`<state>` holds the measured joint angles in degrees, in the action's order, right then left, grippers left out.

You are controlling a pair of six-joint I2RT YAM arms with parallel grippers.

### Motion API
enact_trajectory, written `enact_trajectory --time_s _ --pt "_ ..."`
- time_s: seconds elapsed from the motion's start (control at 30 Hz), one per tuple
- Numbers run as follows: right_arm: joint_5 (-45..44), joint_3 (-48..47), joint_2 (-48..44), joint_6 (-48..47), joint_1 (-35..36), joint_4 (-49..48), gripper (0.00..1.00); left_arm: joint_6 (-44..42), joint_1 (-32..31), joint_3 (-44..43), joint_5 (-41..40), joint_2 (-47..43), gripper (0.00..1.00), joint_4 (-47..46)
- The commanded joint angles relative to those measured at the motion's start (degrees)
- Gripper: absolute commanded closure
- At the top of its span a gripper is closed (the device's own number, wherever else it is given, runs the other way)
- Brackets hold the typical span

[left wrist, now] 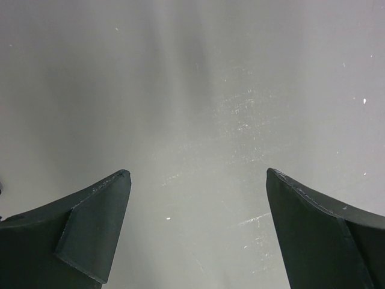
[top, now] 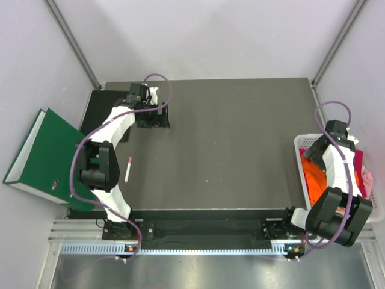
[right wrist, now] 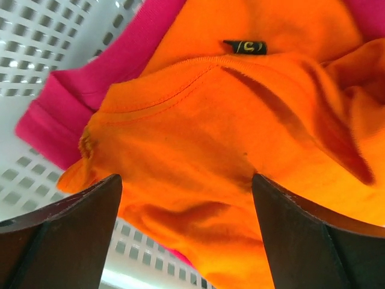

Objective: Fold and stack the t-shirts
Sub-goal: Grab crumpled tshirt from bin with the right arm, then move the tshirt to the center of the board

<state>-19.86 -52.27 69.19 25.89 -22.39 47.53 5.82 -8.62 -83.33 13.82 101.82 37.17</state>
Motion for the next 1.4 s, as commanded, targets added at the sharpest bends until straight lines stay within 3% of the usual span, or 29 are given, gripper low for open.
enact_trajectory --time_s 0.0,0.03,0.1,0.13,0.2,0.6,0.9,1.0,1.23,1.37 --pt "4.3 1.12 2.35 3.11 -1.86 -1.3 0.13 -0.9 0.01 -1.92 -0.46 0.13 0.01 -1.4" --pt "4.56 1.12 2.44 3.29 -1.95 -1.73 0.33 -0.99 0.01 -1.92 -0.55 0.05 0.01 -1.31" --pt "4.74 1.03 2.27 3.55 -2.04 -2.09 0.62 -1.08 0.01 -1.92 -0.9 -0.04 0.01 -1.4" --pt "4.65 0.86 2.27 3.73 -2.13 -2.09 0.88 -1.08 0.01 -1.92 -0.99 -0.04 0.01 -1.14" --pt "5.0 0.42 2.09 3.38 -2.22 -2.18 1.0 -1.08 0.01 -1.84 -1.25 -0.04 0.01 -1.22" --pt "4.56 -7.49 -6.78 -0.4 -0.28 -3.84 1.0 -0.46 0.01 -1.57 -0.99 0.4 0.01 -0.87" --pt "17.21 -21.72 -8.02 -5.76 1.73 -9.12 1.0 1.03 0.1 -3.33 -1.87 0.22 0.01 -0.61" --pt "19.59 -27.08 -4.78 -6.2 6.73 -9.21 1.0 1.29 0.1 -4.21 -2.39 0.83 0.01 -0.52" --pt "19.15 -41.57 10.6 -9.45 34.29 -5.43 1.0 1.56 0.19 -5.35 -4.24 0.75 0.01 0.71" --pt "20.89 -47.39 24.02 -12.0 45.58 -2.44 1.0 1.64 0.27 -5.09 -5.91 -0.22 0.01 0.89"
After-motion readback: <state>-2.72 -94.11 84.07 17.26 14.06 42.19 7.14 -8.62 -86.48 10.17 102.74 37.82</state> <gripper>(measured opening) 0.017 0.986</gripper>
